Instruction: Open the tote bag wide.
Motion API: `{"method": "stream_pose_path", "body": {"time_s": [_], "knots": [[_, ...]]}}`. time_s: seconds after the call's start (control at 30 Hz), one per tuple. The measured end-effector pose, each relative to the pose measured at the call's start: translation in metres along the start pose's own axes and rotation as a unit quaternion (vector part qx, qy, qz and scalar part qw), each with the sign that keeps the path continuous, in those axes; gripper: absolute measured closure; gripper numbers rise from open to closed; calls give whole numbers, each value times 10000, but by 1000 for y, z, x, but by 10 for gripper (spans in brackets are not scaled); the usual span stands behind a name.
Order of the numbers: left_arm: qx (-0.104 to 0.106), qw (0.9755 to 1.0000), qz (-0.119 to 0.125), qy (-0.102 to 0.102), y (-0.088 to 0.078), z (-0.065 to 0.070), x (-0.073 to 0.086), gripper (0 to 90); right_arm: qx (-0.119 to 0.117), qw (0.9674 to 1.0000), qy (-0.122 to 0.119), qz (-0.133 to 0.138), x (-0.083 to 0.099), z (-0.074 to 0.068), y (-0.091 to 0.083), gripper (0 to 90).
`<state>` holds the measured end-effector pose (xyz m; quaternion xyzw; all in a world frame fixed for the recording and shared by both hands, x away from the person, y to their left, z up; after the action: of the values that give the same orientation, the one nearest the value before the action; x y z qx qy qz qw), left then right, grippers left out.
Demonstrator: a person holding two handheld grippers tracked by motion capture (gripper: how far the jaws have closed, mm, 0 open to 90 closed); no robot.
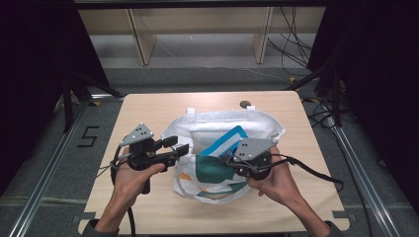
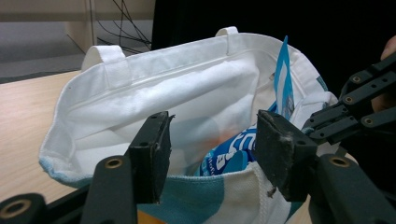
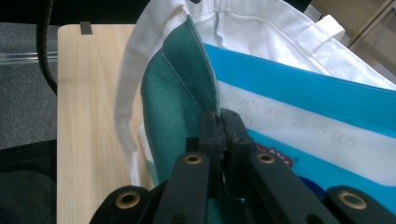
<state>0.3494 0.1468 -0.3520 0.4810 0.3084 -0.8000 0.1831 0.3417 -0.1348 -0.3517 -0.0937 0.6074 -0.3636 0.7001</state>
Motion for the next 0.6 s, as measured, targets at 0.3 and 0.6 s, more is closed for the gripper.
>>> {"method": "stream_pose_path", "body": {"time_s": [0.3,0.6], "knots": [[146,9989,-313,310,-4,10,-2,419,-24,10000,83,40,0,4,-1,888],[214,9931,-808,822,9,10,4,350,-189,9996,211,84,-2,9,-4,886]]}}
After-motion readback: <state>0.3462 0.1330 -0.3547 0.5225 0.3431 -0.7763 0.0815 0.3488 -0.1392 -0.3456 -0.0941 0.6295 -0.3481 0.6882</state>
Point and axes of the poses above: each handheld gripper's, and its own axes: y roughly forward along the jaws, x roughly out of its underside, z roughly to its right, the point moved 1 cm from there along y, roughly forward along the jaws, and after that the axes turned 4 degrees about -y, right-handed, at the moved point
